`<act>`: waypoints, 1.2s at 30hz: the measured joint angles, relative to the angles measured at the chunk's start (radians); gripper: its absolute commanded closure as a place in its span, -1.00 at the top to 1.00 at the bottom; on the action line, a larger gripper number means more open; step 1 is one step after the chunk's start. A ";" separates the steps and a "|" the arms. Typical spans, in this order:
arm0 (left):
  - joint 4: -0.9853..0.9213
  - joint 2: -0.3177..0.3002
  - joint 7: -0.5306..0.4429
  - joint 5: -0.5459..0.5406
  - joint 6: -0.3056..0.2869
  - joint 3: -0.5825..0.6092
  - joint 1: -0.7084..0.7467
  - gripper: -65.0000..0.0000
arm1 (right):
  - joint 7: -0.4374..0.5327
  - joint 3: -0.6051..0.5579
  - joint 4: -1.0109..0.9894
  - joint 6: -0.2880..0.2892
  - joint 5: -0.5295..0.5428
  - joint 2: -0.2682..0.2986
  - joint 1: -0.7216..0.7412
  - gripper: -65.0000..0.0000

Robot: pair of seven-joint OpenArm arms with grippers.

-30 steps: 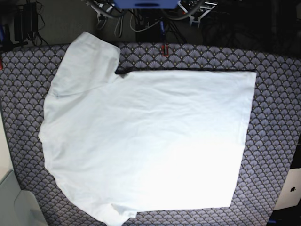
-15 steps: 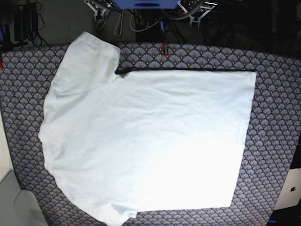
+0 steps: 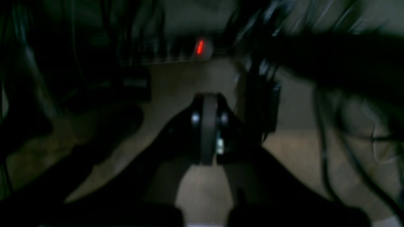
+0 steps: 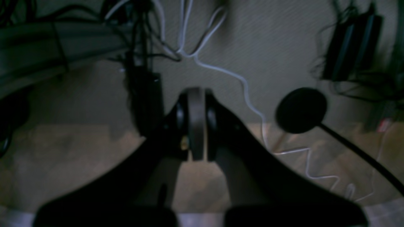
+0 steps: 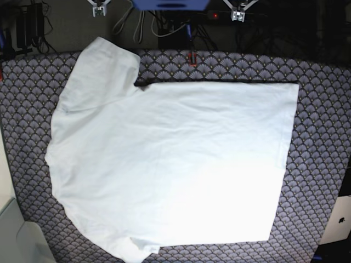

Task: Fold the T-shirt properly
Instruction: 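Move both grippers from rest toward the shirt's shoulder corners, then lower the right gripper onto the shoulder corner and pinch it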

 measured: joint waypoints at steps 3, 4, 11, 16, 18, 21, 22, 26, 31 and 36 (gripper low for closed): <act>0.192 -0.017 0.053 0.000 0.000 -0.001 0.085 -0.99 | 0.005 0.002 0.122 0.000 0.000 0.020 -0.059 -1.00; 0.249 -0.019 0.081 -0.012 0.000 -0.001 0.112 -0.99 | 0.000 0.006 0.161 -0.001 0.000 0.023 -0.079 -1.00; 0.607 -0.070 0.168 -0.153 0.003 -0.001 0.240 -0.99 | -0.012 0.009 0.519 0.000 0.000 0.075 -0.268 -1.00; 0.814 -0.095 0.177 -0.180 0.000 -0.003 0.343 -0.99 | -0.003 0.009 0.792 -0.001 0.002 0.135 -0.369 -1.00; 0.897 -0.093 0.174 -0.178 0.002 -0.003 0.364 -0.99 | -0.015 0.011 0.877 0.000 0.001 0.159 -0.390 -1.00; 1.003 -0.101 0.174 -0.179 0.000 -0.003 0.379 -0.99 | -0.016 0.011 0.986 -0.001 0.003 0.185 -0.398 -1.00; 1.032 -0.105 0.175 -0.176 0.000 -0.003 0.386 -0.99 | -0.013 0.012 1.012 0.000 0.002 0.188 -0.396 -0.97; 1.110 -0.140 0.177 -0.176 0.000 -0.003 0.406 -0.98 | -0.021 0.011 1.039 0.000 0.003 0.195 -0.345 -0.65; 1.131 -0.175 0.173 -0.180 0.002 -0.014 0.405 -0.47 | -0.072 0.011 1.040 0.000 0.047 0.194 -0.299 -0.27; 1.131 -0.172 0.175 -0.183 0.008 -0.085 0.405 -0.31 | -0.154 0.048 1.036 0.026 0.221 0.195 -0.229 -0.20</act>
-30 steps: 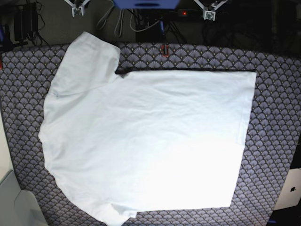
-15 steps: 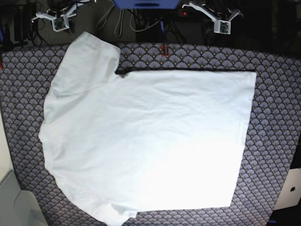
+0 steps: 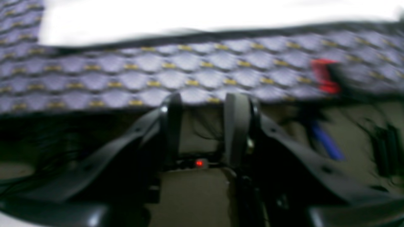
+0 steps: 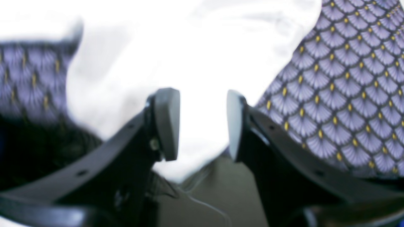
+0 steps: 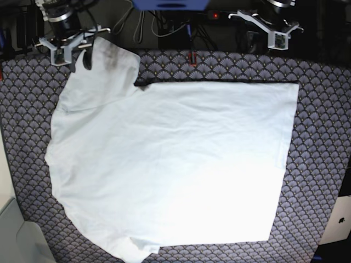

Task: Fold the T-shirt properly
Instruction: 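Lower the right gripper onto the shoulder corner and pinch it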

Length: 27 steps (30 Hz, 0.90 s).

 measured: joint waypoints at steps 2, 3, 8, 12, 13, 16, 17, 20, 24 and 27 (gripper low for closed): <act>0.000 0.001 0.000 0.000 -0.006 -0.019 0.000 -0.31 | -0.032 0.044 -0.019 0.080 0.069 0.002 0.021 -0.20; 0.000 0.001 0.000 0.000 -0.008 -0.028 0.000 -0.31 | -0.084 0.061 -0.029 0.116 0.099 -0.001 0.034 -0.21; 0.000 0.003 0.000 0.000 -0.008 -0.072 -0.003 -0.31 | -0.165 0.138 -0.084 0.219 0.184 -0.030 0.096 -0.21; 0.000 0.013 0.000 0.000 -0.008 -0.107 -0.005 -0.31 | -0.184 0.183 -0.153 0.255 0.185 -0.059 0.114 -0.21; 0.000 0.027 0.000 0.000 -0.008 -0.121 -0.005 -0.31 | -0.180 0.190 -0.168 0.254 0.189 -0.060 0.119 -0.21; 0.000 0.052 0.000 -0.001 -0.012 -0.161 -0.005 -0.30 | -0.177 0.191 -0.198 0.254 0.191 -0.056 0.130 -0.21; 0.000 0.057 0.000 0.000 -0.012 -0.171 -0.006 -0.30 | -0.177 0.191 -0.206 0.255 0.193 -0.056 0.129 -0.21; 0.000 0.065 0.001 -0.001 -0.012 -0.187 -0.005 -0.30 | -0.177 0.191 -0.235 0.255 0.191 -0.056 0.140 -0.21; 0.000 0.065 0.000 0.000 -0.012 -0.189 -0.006 -0.30 | -0.164 0.190 -0.264 0.256 0.195 -0.057 0.143 -0.21; 0.000 0.065 0.000 0.000 -0.011 -0.189 -0.005 -0.30 | -0.162 0.188 -0.267 0.256 0.194 -0.057 0.143 -0.21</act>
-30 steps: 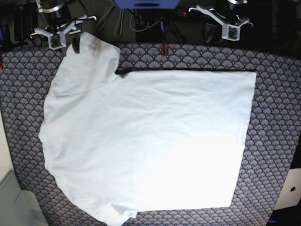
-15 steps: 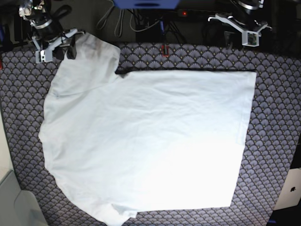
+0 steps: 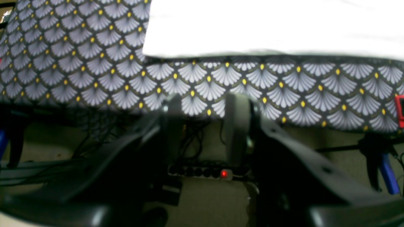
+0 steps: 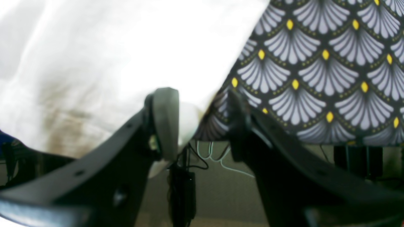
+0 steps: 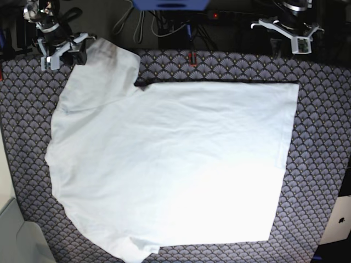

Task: Fold the T-shirt properly
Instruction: 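Lower the right gripper onto the shoulder corner and pinch it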

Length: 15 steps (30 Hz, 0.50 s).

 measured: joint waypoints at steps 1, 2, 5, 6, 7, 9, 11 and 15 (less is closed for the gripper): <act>0.000 0.000 0.000 0.000 0.000 0.000 0.000 -0.30 | 0.000 -0.002 0.000 0.005 0.000 0.000 0.000 -0.22; 0.000 0.000 0.000 0.000 0.000 0.000 0.000 -0.30 | 0.000 -0.007 0.000 0.016 0.000 -0.001 0.000 -0.22; 0.000 0.001 0.000 0.000 0.001 0.000 0.000 -0.30 | 0.000 -0.018 0.000 0.087 0.000 -0.024 0.001 -0.22; 0.000 0.000 0.000 0.000 0.000 0.000 0.000 -0.30 | 0.008 -0.018 0.000 0.094 0.000 -0.037 0.001 -0.22; 0.000 0.000 0.000 0.000 0.000 0.000 0.000 -0.30 | 0.007 -0.020 0.000 0.102 0.000 -0.042 0.000 -0.22; 0.000 -0.001 0.000 0.000 0.001 -0.001 0.000 -0.30 | 0.003 -0.021 0.000 0.117 0.000 -0.044 0.000 -0.28; 0.000 0.000 0.000 0.000 0.000 -0.019 0.000 -0.30 | 0.003 -0.021 0.000 0.116 0.000 -0.050 0.000 -0.41; -0.001 0.002 0.000 0.000 0.001 -0.039 -0.003 -0.30 | -0.005 -0.020 0.000 0.116 -0.001 -0.049 0.000 -0.77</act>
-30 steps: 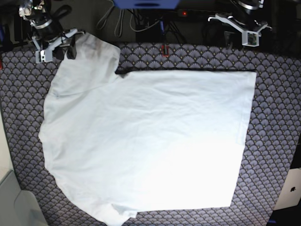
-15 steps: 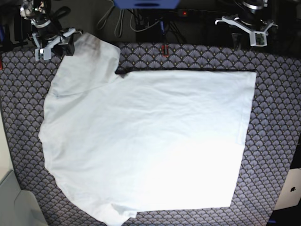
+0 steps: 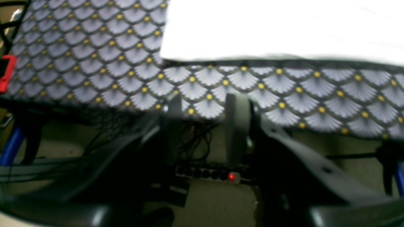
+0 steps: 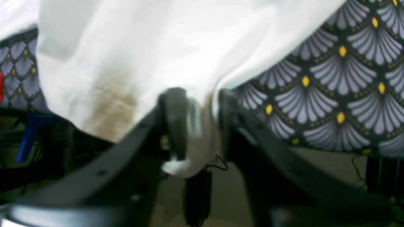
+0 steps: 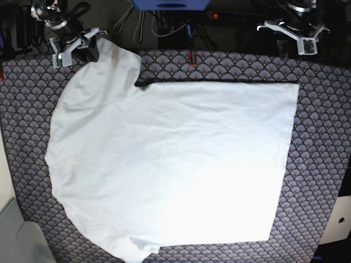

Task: Fold the T-shirt properly
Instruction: 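Lower the right gripper onto the shoulder corner and pinch it, then lower the left gripper onto the other shoulder corner and pinch it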

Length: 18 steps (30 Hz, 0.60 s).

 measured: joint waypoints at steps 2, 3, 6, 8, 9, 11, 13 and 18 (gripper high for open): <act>-0.001 0.000 0.001 0.000 -0.002 0.000 -0.016 -0.30 | -0.006 -0.001 -0.001 0.000 0.000 0.000 0.003 -0.94; -0.003 0.000 0.000 -0.001 -0.008 -0.003 -0.030 -0.30 | -0.009 -0.001 -0.002 0.000 -0.003 0.000 0.009 -1.00; -0.003 0.011 0.040 0.000 -0.005 -0.013 -0.072 -0.29 | 0.005 -0.001 -0.026 0.005 0.006 0.001 0.023 -1.00; -0.006 0.032 0.104 0.000 -0.006 -0.021 -0.108 -0.29 | 0.018 -0.001 -0.039 0.008 0.009 0.005 0.023 -1.00; -0.008 0.033 0.126 0.000 -0.015 -0.027 -0.127 -0.29 | 0.019 -0.001 -0.040 0.011 0.009 0.005 0.025 -1.00; -0.008 0.052 0.175 0.000 -0.006 -0.040 -0.183 -0.29 | 0.019 0.001 -0.043 0.011 0.008 0.006 0.031 -1.00; -0.008 0.068 0.240 0.002 -0.001 -0.042 -0.230 -0.29 | 0.015 0.002 -0.042 0.011 0.008 0.006 0.034 -1.00; -0.008 0.098 0.370 0.001 0.002 -0.061 -0.301 -0.29 | 0.011 0.002 -0.042 0.016 0.008 0.021 0.034 -1.00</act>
